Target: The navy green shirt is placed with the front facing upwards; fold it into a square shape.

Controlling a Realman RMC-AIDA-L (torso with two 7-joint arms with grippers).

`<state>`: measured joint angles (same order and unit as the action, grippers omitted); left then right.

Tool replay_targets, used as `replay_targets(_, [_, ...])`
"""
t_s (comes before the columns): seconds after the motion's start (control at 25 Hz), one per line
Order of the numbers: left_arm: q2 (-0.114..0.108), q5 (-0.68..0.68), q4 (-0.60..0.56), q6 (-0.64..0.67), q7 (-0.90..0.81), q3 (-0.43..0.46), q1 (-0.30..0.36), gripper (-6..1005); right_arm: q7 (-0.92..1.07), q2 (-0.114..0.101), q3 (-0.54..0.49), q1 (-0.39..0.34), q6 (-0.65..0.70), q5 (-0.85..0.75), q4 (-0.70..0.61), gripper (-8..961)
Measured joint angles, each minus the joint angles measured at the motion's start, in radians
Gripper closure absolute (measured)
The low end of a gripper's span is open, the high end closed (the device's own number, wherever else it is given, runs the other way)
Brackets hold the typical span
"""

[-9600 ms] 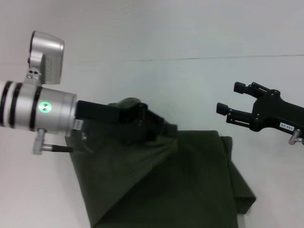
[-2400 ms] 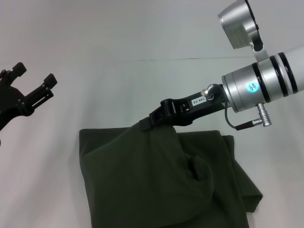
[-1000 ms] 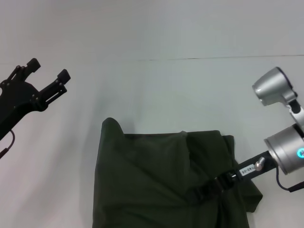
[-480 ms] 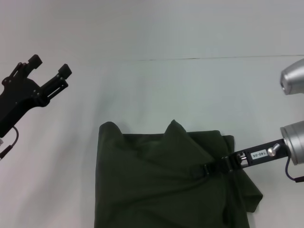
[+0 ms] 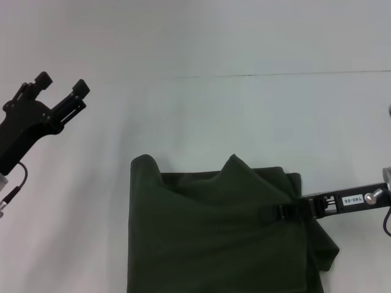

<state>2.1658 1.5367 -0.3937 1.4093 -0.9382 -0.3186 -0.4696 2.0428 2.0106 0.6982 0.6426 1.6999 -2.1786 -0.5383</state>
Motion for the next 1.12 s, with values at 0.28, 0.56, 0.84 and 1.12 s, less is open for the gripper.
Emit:
replay_targets(0.28, [0.0, -0.001, 0.011, -0.02, -0.001, -0.001, -0.008, 66, -0.021, -0.012, -0.05, -0.036, -0.021, 0.012, 0.007, 932])
replay_targets(0.56, [0.0, -0.016, 0.023, -0.028, -0.001, 0.0, -0.012, 66, -0.019, -0.027, -0.074, -0.047, -0.031, 0.019, 0.001, 733])
replay_targets(0.84, [0.0, -0.022, 0.025, -0.031, -0.002, -0.001, -0.015, 66, 0.035, -0.028, -0.1, 0.023, -0.151, 0.02, 0.007, 509])
replay_targets(1.12, [0.0, -0.024, 0.031, -0.031, -0.002, 0.0, -0.015, 66, 0.126, -0.009, -0.046, 0.114, -0.204, 0.01, 0.019, 320])
